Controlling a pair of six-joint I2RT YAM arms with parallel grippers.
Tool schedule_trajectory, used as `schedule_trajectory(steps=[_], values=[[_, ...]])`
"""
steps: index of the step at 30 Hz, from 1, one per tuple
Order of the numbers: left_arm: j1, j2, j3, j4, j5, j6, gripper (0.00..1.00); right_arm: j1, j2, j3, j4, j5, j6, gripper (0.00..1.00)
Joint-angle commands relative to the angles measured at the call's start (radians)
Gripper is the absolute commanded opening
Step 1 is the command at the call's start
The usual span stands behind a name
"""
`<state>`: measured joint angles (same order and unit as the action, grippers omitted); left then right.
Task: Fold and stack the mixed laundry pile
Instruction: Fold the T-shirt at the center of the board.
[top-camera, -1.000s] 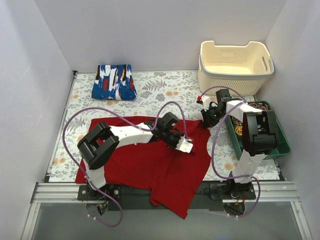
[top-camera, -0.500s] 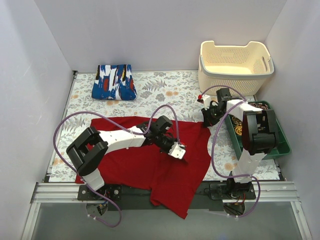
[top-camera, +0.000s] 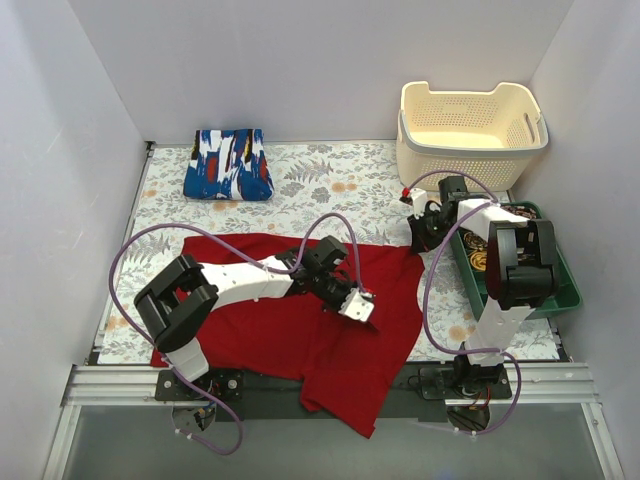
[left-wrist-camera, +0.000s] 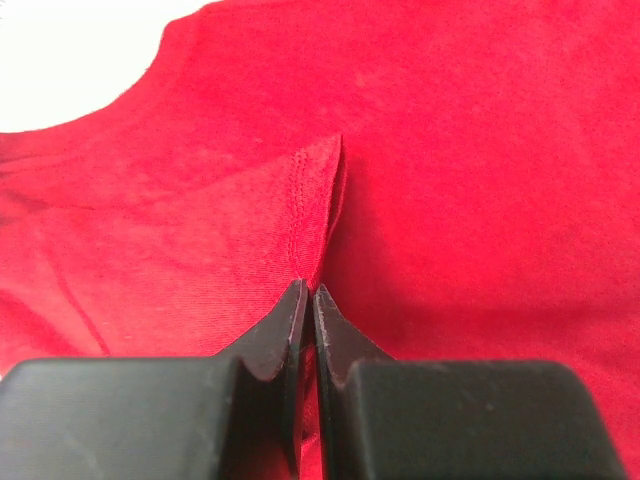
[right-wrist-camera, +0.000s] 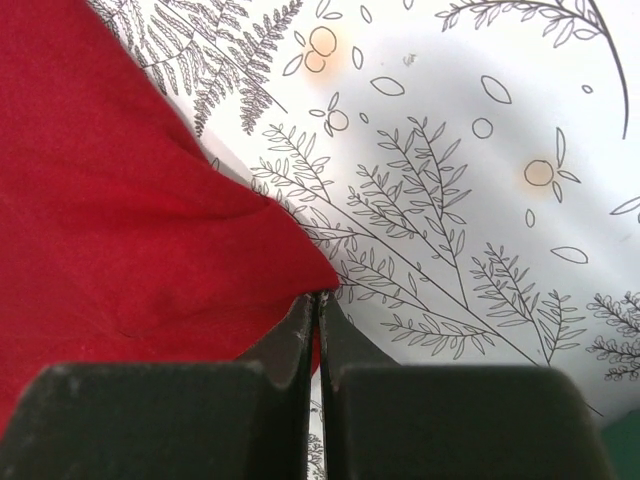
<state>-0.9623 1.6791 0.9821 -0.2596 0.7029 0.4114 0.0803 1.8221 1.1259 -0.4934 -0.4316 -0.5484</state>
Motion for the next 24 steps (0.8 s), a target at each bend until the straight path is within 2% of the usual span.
schedule_trajectory(steps=[1,2,3,4,6,9,10,12,13,14,15,16,17,18,19,21,22,24], values=[[-0.012,-0.035,-0.031,-0.066,0.056,0.058,0.0,-0.011,-0.001,0.034,0.013,0.017,0.004,0.01],[-0.018,-0.033,-0.03,-0.067,0.041,0.053,0.01,-0.01,-0.001,0.034,0.015,0.017,0.005,0.01],[-0.019,-0.036,-0.028,-0.064,0.037,0.017,0.22,-0.01,0.0,0.038,0.013,0.016,0.005,0.01],[-0.018,-0.038,-0.02,-0.06,0.029,-0.015,0.28,-0.011,0.002,0.041,0.012,0.016,0.008,0.01],[-0.009,-0.056,0.024,-0.061,0.004,-0.138,0.36,-0.011,0.003,0.054,0.01,0.011,0.008,0.01],[0.091,-0.137,0.079,-0.096,0.056,-0.245,0.39,-0.011,0.006,0.093,-0.022,-0.002,0.008,0.01],[0.127,-0.16,0.087,-0.115,0.069,-0.299,0.39,-0.01,0.003,0.106,-0.051,-0.007,0.007,0.06],[0.252,-0.223,0.107,-0.214,0.073,-0.307,0.39,-0.008,-0.006,0.133,-0.074,-0.025,0.007,0.18],[0.298,-0.243,0.107,-0.245,0.063,-0.318,0.39,-0.007,-0.026,0.138,-0.095,-0.03,0.008,0.31],[0.409,-0.263,0.107,-0.277,0.061,-0.318,0.39,-0.007,-0.039,0.138,-0.1,-0.033,0.013,0.38],[0.474,-0.292,0.102,-0.332,0.061,-0.318,0.39,-0.005,-0.052,0.132,-0.105,-0.033,0.016,0.43],[0.541,-0.308,0.098,-0.351,0.052,-0.322,0.38,-0.002,-0.082,0.13,-0.109,-0.035,0.019,0.46],[0.677,-0.315,0.095,-0.368,0.047,-0.336,0.38,0.001,-0.096,0.127,-0.114,-0.032,0.025,0.47],[0.747,-0.321,0.096,-0.391,0.05,-0.35,0.37,0.004,-0.112,0.123,-0.117,-0.029,0.028,0.5],[0.889,-0.323,0.099,-0.394,0.055,-0.373,0.38,0.009,-0.139,0.114,-0.119,-0.026,0.031,0.55],[1.032,-0.311,0.11,-0.402,0.053,-0.454,0.37,0.015,-0.162,0.115,-0.126,-0.007,0.039,0.56],[1.154,-0.28,0.133,-0.412,0.079,-0.476,0.37,0.024,-0.187,0.115,-0.135,-0.004,0.039,0.56],[1.252,-0.234,0.164,-0.458,0.076,-0.532,0.37,0.042,-0.211,0.114,-0.137,-0.009,0.039,0.56]])
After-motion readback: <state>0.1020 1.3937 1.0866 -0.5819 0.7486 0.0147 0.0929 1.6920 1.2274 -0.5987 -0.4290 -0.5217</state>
